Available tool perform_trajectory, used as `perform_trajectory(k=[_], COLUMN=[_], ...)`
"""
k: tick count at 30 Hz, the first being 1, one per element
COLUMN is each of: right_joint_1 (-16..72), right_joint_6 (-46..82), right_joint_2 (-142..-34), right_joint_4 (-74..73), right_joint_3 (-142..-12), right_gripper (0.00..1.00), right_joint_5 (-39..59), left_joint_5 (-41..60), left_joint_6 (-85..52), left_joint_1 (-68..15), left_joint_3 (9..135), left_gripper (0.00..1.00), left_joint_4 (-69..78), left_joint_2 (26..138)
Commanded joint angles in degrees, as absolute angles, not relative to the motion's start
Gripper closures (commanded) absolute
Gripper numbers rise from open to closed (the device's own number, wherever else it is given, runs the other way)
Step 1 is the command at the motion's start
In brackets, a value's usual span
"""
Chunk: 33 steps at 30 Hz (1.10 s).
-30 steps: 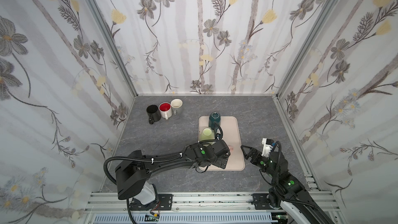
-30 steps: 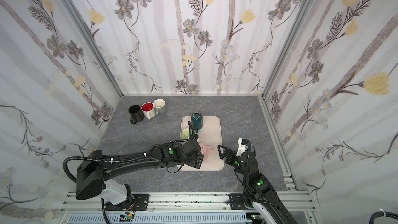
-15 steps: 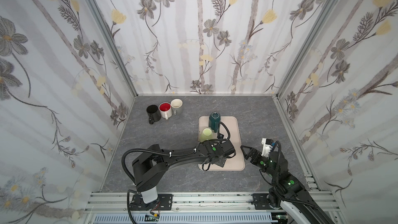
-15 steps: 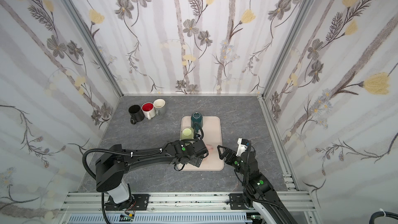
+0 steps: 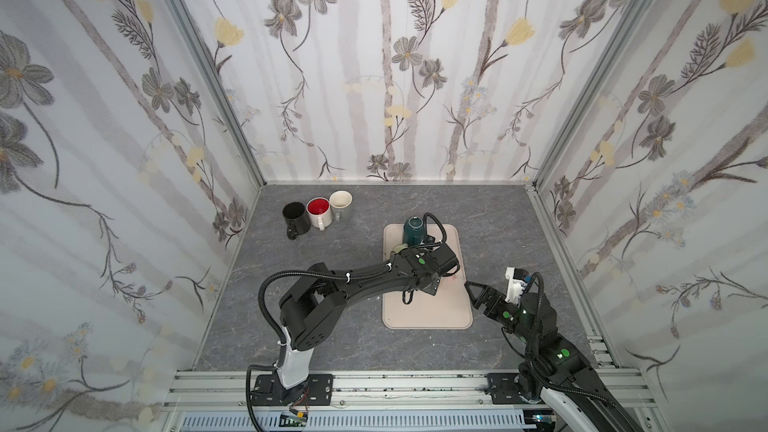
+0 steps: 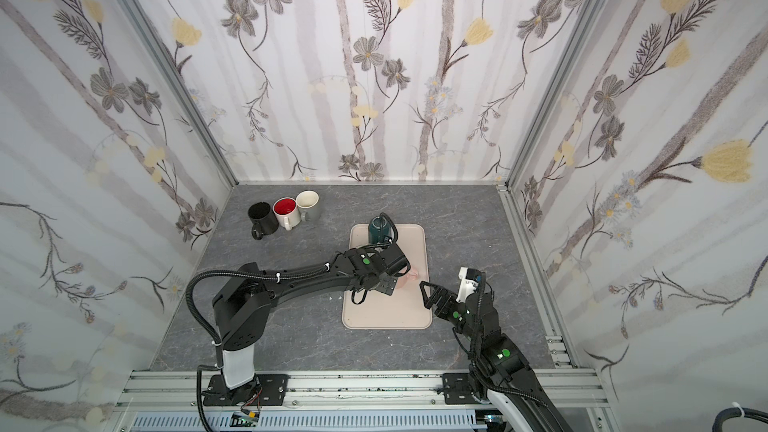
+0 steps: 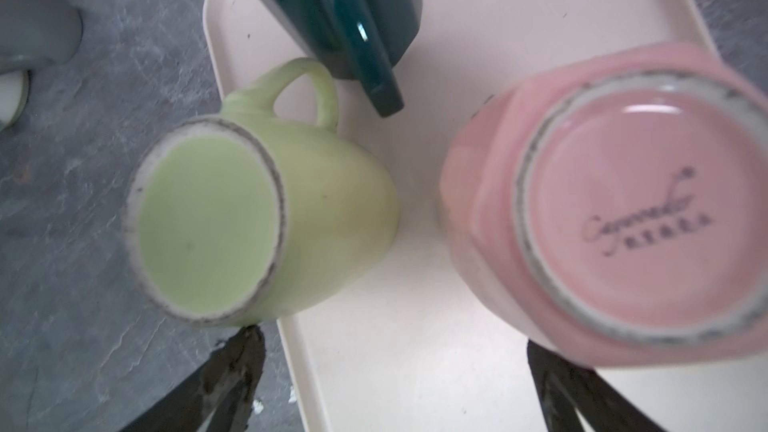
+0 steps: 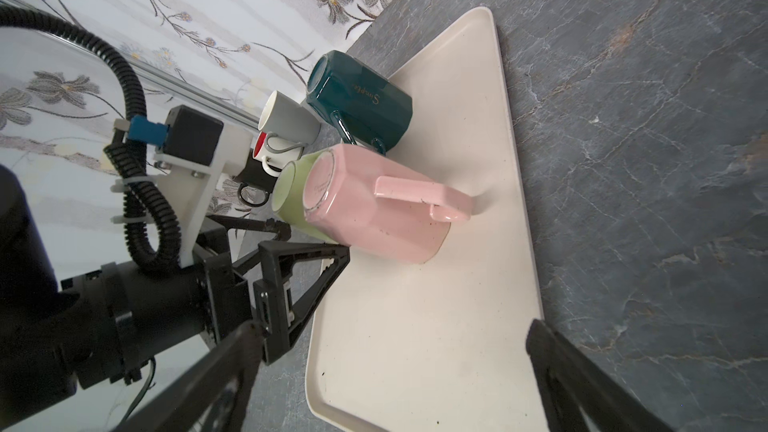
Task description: Turn the mug right side up
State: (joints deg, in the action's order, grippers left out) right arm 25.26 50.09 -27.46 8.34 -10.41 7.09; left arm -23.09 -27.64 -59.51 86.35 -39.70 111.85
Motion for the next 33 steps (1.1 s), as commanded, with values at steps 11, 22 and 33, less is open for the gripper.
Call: perform_trajectory(k=[11, 22, 33], right_joint_1=[24.96, 22.33, 16.02], right_joint_6=[50.30, 38.94, 29.74], right_joint_2=[-21.20, -41.98, -76.26], right_joint_4=[14.25, 7.83, 10.01], right_joint_3=[-10.81, -21.17, -47.42], right_gripper=[0.00, 0.00, 0.00], right_joint_5=[4.36, 4.16, -6.75], left_joint_5=[-23.91, -19.24, -18.12], left_joint_6=[-23.97, -25.53, -27.41], left_joint_1=[-55.30, -56.64, -60.77], left_joint_3=[101.10, 94.96, 77.74], left_gripper=[0.00, 0.00, 0.00], left_joint_4=[-41.73, -37.68, -27.89], left_joint_2=[121.76, 112.03, 93.83])
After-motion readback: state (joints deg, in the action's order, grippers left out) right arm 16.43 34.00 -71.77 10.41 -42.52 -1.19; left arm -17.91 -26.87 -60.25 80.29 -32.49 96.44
